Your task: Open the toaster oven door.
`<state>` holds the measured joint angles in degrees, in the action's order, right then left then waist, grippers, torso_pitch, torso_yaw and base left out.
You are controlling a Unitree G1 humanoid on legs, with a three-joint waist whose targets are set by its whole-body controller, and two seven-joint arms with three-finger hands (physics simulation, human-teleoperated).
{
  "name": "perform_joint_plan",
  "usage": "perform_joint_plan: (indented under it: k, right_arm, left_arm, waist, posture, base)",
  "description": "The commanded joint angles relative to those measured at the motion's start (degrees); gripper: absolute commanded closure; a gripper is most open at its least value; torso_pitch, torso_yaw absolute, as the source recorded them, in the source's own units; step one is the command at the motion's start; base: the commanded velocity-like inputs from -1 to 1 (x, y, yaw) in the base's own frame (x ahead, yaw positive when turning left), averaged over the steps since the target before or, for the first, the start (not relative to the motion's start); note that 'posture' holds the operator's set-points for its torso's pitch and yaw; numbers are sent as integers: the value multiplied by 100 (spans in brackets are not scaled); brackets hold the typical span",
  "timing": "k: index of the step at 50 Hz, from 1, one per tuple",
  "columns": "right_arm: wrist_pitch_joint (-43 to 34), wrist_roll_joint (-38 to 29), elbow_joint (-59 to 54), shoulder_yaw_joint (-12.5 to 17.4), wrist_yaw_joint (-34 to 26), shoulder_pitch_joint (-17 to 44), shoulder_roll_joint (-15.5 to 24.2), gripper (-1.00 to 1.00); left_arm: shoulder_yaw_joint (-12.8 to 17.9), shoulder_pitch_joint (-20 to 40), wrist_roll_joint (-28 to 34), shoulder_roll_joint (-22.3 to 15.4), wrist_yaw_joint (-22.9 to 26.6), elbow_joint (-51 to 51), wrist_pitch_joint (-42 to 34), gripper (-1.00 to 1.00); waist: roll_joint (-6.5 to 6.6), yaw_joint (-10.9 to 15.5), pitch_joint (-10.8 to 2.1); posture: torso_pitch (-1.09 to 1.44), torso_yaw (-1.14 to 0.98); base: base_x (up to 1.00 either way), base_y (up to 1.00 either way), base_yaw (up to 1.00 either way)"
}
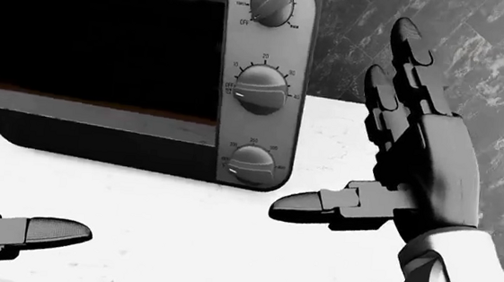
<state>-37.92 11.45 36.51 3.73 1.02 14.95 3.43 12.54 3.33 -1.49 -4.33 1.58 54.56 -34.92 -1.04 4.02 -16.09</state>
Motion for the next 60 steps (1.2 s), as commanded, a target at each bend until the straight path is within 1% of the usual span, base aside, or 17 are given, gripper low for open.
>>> perform_joint_plan:
  k: [1, 2, 3, 4, 5, 7, 9, 11, 13, 17, 21, 23, 29, 35, 42, 47, 60]
  right_arm:
    - [437, 5, -45, 150, -57, 110, 69, -100]
    - [507, 4, -119, 157, -73, 107, 78, -100]
    - [521, 2, -137, 156, -73, 105, 85, -100]
    - [564, 27, -158, 192, -61, 103, 83, -100]
    - [599, 33, -176, 193, -66, 91, 90, -100]
    - [490, 43, -45, 178, -1, 88, 97, -100]
    - [397, 43, 79, 174, 32, 82, 109, -100]
    - [295, 54, 167, 196, 64, 114, 124, -100]
    - [439, 46, 20, 233, 15, 112, 146, -100]
    - [713, 15, -245, 248, -62, 101, 163, -100]
    - [892, -36, -469, 228, -94, 149, 166, -100]
    - [950, -41, -521, 233, -108, 147, 167, -100]
    - [928, -55, -515, 230, -87, 177, 171, -100]
    - [884, -79, -482, 206, -64, 203, 161, -100]
    - [612, -46, -338, 213, 11, 358, 186, -100]
    - [708, -62, -390, 205, -6, 317, 174, -100]
    - [932, -129, -483, 152, -53, 184, 117, -100]
  left_arm:
    - [-79, 147, -38, -12, 21, 152, 185, -100]
    - [-83, 146, -35, -14, 20, 138, 200, -100]
    - [-84, 146, -39, -11, 20, 129, 209, -100]
    - [-86, 155, -38, -18, 21, 124, 208, -100]
    - [-89, 173, -37, -27, 22, 117, 200, -100]
    - [-108, 297, -29, -77, 22, 132, 90, -100]
    - [-163, 459, 23, -149, 28, 166, -63, -100]
    - [-209, 610, 79, -212, 45, 163, -168, -100]
    - [-204, 748, 133, -273, 84, 54, -193, -100]
    - [-60, 1165, 216, -523, 227, -147, -380, -100]
    - [-110, 1750, 561, -936, 459, -368, -629, -100]
    - [-126, 1904, 714, -990, 573, -515, -641, -100]
    - [-160, 2250, 1355, -1204, 1018, -1216, -276, -100]
    - [-228, 2383, 2333, -1458, 1411, -1828, 414, -100]
    - [-247, 2333, 3439, -1396, 1826, -2206, 1314, -100]
    - [-287, 2283, 4117, -1380, 1787, -2647, 2083, -100]
    - [-390, 2452, 5173, -1327, 1716, -3363, 3325, -100]
  waist:
    - [165, 45, 18]
    - [147, 60, 1]
    - [181, -45, -78]
    - [88, 24, -101]
    - [109, 18, -177]
    - [66, 20, -252]
    - [-105, 19, -374]
    - [9, 19, -389]
    - [46, -4, -468]
    - [121, -51, -516]
    - [145, -98, -515]
    - [141, -114, -512]
    - [128, -156, -517]
    - [112, -217, -509]
    - [84, -267, -505]
    - [74, -292, -512]
    - [76, -328, -495]
  posture:
    - [-52, 0]
    - [-52, 0]
    - [-52, 0]
    - [-52, 0]
    - [-52, 0]
    - [-52, 0]
    - [-52, 0]
    - [-52, 0]
    - [-52, 0]
    - [-52, 0]
    - [-52, 0]
    - [-52, 0]
    - [-52, 0]
    - [-52, 0]
    - [-52, 0]
    - [-52, 0]
    - [-52, 0]
  base:
    - [0, 0, 90]
    - [0, 0, 74]
    - [0, 9, 0]
    - [0, 0, 0]
    - [0, 0, 0]
    - [0, 0, 0]
    - [0, 0, 0]
    - [0, 0, 0]
    - [0, 0, 0]
    - [0, 0, 0]
    - [0, 0, 0]
    - [0, 0, 0]
    - [0, 0, 0]
    - [0, 0, 0]
    - [0, 0, 0]
    - [0, 0, 0]
    - [0, 0, 0]
